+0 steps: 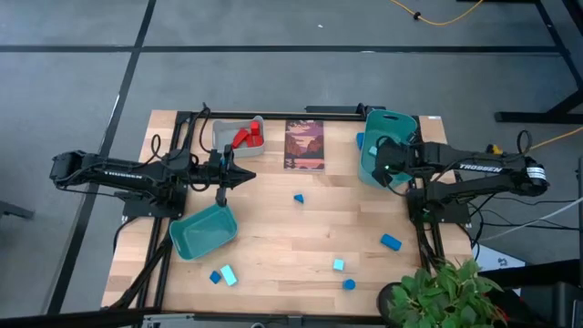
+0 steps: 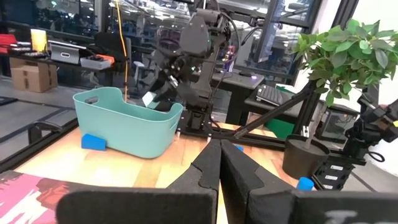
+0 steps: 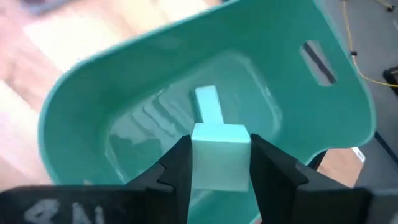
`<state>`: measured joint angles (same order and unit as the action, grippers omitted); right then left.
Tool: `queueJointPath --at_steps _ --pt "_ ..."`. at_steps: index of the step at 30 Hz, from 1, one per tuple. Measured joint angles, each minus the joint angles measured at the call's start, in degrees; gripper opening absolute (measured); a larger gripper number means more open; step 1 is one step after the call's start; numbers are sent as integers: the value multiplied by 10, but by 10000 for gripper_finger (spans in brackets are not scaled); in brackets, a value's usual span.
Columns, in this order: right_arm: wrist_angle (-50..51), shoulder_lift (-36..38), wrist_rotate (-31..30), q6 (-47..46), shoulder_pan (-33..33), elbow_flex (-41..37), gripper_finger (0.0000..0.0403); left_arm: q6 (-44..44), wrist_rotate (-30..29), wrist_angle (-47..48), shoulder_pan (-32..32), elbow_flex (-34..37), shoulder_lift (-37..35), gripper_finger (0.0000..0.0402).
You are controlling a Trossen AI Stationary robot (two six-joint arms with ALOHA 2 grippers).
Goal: Sort & place blocks by color
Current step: Put the light blue block into the right green bin
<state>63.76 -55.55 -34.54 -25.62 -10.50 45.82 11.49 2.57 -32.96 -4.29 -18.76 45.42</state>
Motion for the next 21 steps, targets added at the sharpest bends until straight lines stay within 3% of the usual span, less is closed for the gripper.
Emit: queueJointPath --at_steps 6,11,16,21 --pt "-3 11 34 -83 0 -3 128 0 0 0 0 0 0 0" --pt "-72 7 70 -118 6 -3 128 0 0 0 0 0 0 0" --pt "-46 -3 -4 -197 6 -13 128 0 1 2 0 0 0 0" --pt "-86 -3 -47 -282 6 -85 128 0 1 3 0 0 0 0"
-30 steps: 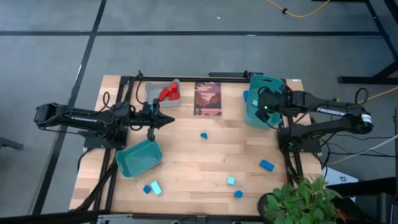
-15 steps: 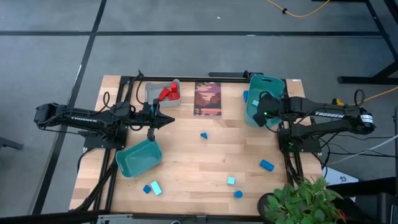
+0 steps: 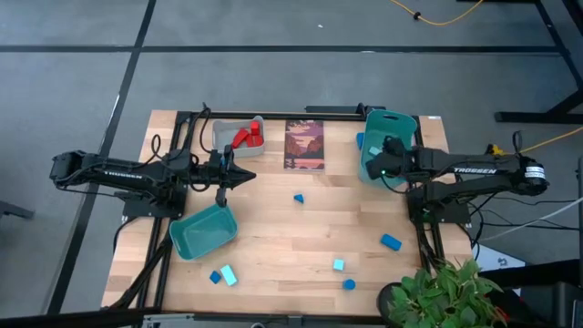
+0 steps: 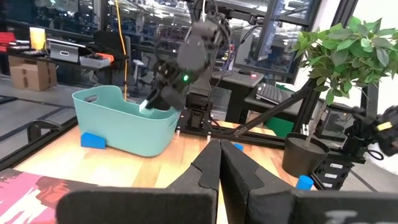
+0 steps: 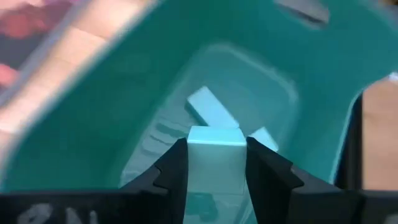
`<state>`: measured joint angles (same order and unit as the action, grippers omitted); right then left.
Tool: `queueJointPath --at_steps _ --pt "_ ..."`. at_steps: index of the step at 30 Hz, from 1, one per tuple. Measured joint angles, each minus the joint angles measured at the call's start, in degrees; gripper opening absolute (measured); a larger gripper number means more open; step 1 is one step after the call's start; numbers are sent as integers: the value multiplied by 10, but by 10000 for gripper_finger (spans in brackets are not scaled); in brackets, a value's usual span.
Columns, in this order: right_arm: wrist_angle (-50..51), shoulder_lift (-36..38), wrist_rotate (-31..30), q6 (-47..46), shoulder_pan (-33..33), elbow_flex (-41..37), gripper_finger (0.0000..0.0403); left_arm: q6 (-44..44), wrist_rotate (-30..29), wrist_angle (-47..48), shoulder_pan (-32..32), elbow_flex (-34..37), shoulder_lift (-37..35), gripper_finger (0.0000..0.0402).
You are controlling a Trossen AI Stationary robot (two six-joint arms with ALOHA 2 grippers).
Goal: Sort & place blocks by color
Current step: Put the light blue block into the right green bin
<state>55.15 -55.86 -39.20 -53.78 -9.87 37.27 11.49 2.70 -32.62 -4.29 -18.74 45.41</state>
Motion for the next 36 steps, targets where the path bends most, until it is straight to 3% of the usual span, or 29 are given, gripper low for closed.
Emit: queueJointPath --at_steps 6,15,20,28,36 --pt "-110 0 -19 -32 -13 -90 128 0 0 0 0 0 0 0" --pt "-188 0 -23 -11 -85 -122 128 0 0 1 0 0 0 0" --pt "-202 0 -19 6 -91 -123 130 0 0 1 0 0 0 0" --pt "-215 0 -19 17 -91 -123 229 1 0 1 0 0 0 0" --pt "-212 6 -23 35 -91 -121 247 2 -1 1 0 0 0 0"
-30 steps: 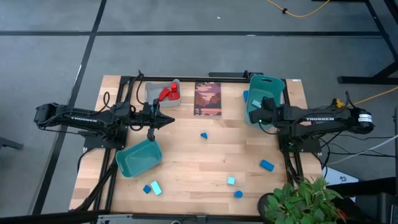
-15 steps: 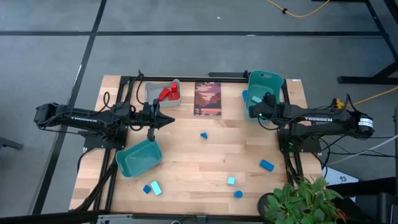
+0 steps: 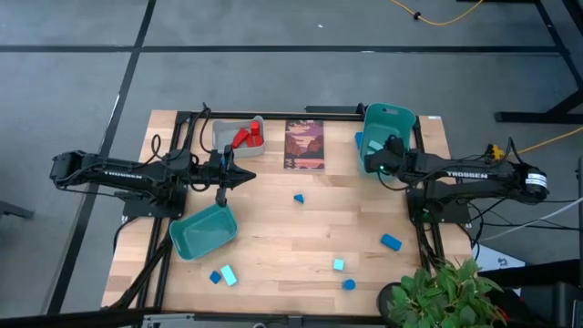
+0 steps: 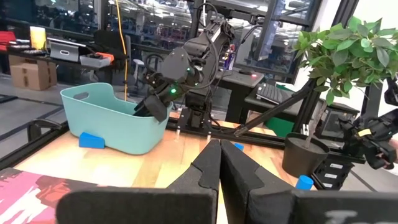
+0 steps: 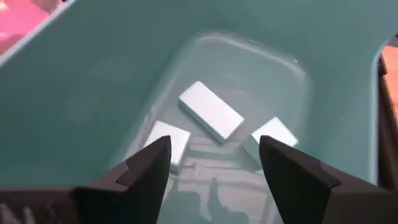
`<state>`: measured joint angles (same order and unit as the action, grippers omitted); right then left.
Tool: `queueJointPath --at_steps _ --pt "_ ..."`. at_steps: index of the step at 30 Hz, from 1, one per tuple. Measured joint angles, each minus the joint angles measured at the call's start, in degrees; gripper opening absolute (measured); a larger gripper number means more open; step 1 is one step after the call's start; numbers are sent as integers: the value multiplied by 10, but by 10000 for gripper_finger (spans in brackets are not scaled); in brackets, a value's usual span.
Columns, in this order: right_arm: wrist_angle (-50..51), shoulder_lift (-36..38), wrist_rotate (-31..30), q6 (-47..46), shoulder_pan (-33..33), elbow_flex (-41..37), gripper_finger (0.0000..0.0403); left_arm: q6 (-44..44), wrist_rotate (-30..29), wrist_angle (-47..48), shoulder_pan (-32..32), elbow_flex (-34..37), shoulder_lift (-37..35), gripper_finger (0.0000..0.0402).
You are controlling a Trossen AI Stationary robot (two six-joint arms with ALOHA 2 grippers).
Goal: Sort & place blocks by color
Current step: Put the light blue block into the right green bin
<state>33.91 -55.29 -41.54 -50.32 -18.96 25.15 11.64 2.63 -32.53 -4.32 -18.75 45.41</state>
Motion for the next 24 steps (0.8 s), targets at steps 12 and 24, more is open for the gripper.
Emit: queueJointPath --at_steps 12,24 --pt "11 91 -9 141 35 67 249 3 0 0 0 0 0 0" --pt "-207 186 95 269 218 12 249 3 0 5 0 0 0 0"
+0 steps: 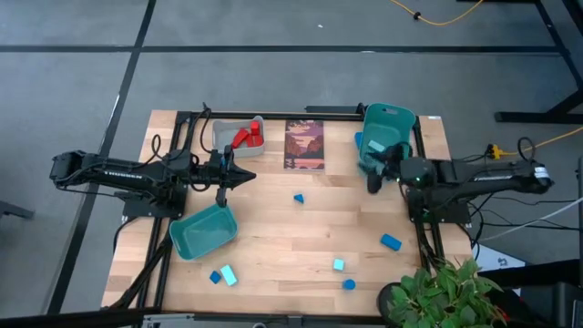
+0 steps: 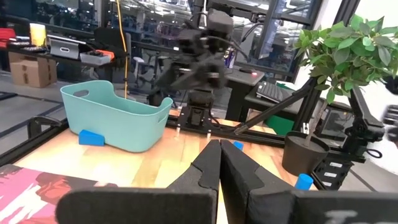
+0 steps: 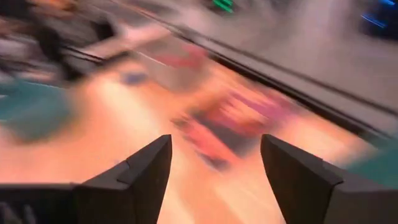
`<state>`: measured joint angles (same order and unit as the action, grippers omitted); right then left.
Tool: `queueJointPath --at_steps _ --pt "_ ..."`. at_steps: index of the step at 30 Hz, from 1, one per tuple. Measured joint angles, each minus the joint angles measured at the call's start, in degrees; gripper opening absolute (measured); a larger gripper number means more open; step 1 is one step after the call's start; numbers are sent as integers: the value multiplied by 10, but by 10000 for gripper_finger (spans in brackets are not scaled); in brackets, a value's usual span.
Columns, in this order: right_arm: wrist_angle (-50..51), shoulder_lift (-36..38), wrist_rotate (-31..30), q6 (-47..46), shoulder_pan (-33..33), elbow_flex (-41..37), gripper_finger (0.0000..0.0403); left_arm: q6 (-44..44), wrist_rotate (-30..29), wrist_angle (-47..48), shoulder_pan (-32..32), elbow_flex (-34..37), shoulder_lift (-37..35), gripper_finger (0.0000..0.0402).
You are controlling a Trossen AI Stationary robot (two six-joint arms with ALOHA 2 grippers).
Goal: Sort & place blocks by color
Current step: Put the light blue block into the right green bin
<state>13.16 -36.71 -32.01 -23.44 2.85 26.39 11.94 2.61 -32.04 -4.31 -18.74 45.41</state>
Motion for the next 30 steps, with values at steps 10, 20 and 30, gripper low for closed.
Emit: queueJointPath --at_steps 10,20,30 --pt "-403 -44 228 147 40 -104 227 0 0 0 0 0 0 0" --pt "-400 -63 257 214 40 -107 22 -4 -1 -1 0 0 0 0" --pt "-399 -63 267 221 40 -107 3 -5 -4 -1 0 0 0 0"
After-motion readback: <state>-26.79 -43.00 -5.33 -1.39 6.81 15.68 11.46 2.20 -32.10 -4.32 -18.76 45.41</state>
